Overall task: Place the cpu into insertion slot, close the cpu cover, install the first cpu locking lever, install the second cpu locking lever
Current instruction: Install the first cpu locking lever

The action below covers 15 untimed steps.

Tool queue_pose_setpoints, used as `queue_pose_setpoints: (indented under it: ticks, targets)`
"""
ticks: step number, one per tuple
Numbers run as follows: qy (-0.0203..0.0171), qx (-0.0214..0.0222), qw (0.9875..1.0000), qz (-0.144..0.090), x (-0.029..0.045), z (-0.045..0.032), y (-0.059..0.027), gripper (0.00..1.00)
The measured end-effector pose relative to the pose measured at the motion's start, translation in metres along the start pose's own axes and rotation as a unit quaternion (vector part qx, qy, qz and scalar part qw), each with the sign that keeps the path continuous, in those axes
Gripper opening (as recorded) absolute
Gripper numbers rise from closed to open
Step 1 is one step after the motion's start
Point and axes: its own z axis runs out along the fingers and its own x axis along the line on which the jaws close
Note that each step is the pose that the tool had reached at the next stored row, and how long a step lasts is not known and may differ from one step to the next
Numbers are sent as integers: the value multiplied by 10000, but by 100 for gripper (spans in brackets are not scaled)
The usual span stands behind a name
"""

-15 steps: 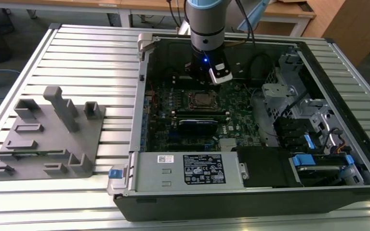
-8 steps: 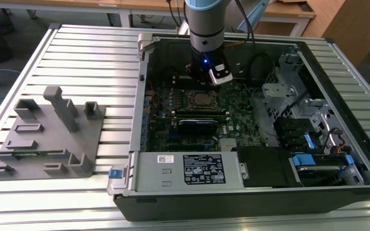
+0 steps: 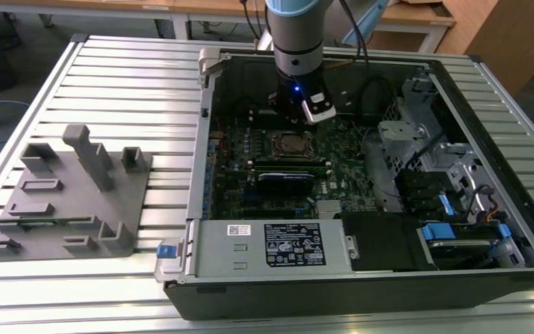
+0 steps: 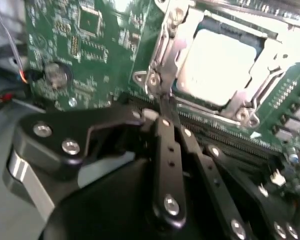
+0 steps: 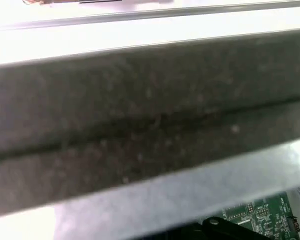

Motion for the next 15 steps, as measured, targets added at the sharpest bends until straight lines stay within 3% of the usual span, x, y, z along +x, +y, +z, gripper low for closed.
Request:
queue_pose_setpoints:
  ticks: [6,8,9,11,14,15]
  targets:
    - [18,8,10000,4,-23,-124,22,11]
    - [39,14,10000,9,-26,-143,25,11]
    - [63,28,10000,16,-27,-145,27,11]
    - [151,97,9998,31,-27,-146,26,11]
    - [291,231,9993,46,-27,-146,26,11]
    - [341,293,9990,48,-27,-146,26,11]
